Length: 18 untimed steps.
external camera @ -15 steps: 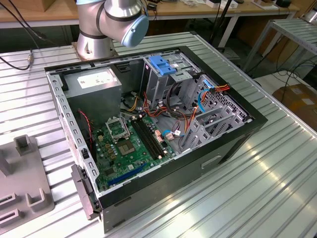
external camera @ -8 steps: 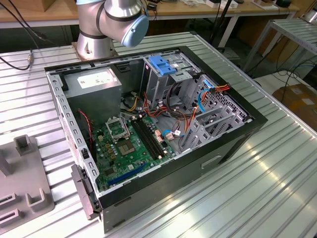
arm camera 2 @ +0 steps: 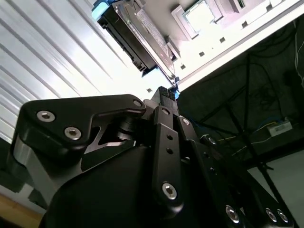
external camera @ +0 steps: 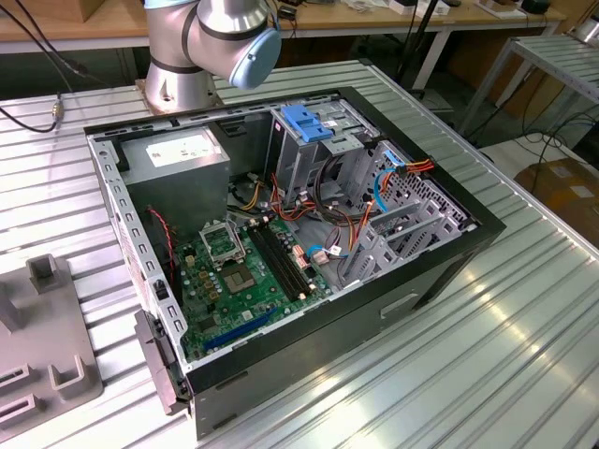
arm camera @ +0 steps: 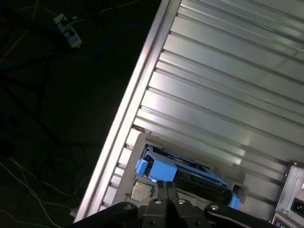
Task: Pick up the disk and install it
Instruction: 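Pick up the disk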
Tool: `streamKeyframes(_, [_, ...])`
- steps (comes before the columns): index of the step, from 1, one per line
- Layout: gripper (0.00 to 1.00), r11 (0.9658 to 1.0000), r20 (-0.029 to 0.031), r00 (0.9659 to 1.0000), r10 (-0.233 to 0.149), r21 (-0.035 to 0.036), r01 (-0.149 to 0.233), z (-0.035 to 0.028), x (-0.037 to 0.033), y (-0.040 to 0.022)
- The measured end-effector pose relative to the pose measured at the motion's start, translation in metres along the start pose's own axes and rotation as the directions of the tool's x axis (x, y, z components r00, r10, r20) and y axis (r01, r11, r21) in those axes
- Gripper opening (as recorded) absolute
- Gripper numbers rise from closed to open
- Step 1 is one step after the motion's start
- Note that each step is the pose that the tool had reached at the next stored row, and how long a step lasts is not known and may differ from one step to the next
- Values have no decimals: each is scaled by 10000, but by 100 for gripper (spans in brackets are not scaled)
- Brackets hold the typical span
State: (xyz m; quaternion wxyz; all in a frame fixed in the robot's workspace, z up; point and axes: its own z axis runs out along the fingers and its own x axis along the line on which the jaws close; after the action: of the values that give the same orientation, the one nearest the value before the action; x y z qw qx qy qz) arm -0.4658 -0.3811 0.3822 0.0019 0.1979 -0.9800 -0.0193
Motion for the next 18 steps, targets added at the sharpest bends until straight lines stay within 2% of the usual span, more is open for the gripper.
streamKeyframes(1, [10,9998,-8,9998,-190,-1,190,0,0,0])
streamKeyframes(4, [10,9960,-35,9960,-895,-5,895,0,0,0])
streamKeyframes(5, [10,9934,-45,9934,-1149,-7,1149,0,-1,-1])
streamKeyframes(7, [10,9902,-54,9902,-1393,-9,1393,0,-2,-1])
streamKeyframes(9, [10,9851,-65,9851,-1720,-11,1720,2,-4,-1])
streamKeyframes(10, [10,9809,-71,9809,-1945,-12,1945,3,-4,-2])
streamKeyframes(11, [10,9743,-79,9742,-2254,-14,2254,5,-4,-2])
streamKeyframes(13, [10,9654,-94,9653,-2608,-18,2608,9,-4,-2])
streamKeyframes(14, [11,9593,-101,9593,-2824,-21,2824,11,-4,-2])
streamKeyframes(15, [17,9539,-109,9539,-3000,-23,3000,13,-4,-2])
streamKeyframes(16, [17,9476,-120,9475,-3195,-21,3195,17,-4,-3])
streamKeyframes(17, [24,9420,-132,9419,-3356,-16,3356,21,-4,-3])
streamKeyframes(18, [24,9368,-142,9367,-3499,-11,3500,25,-4,-3])
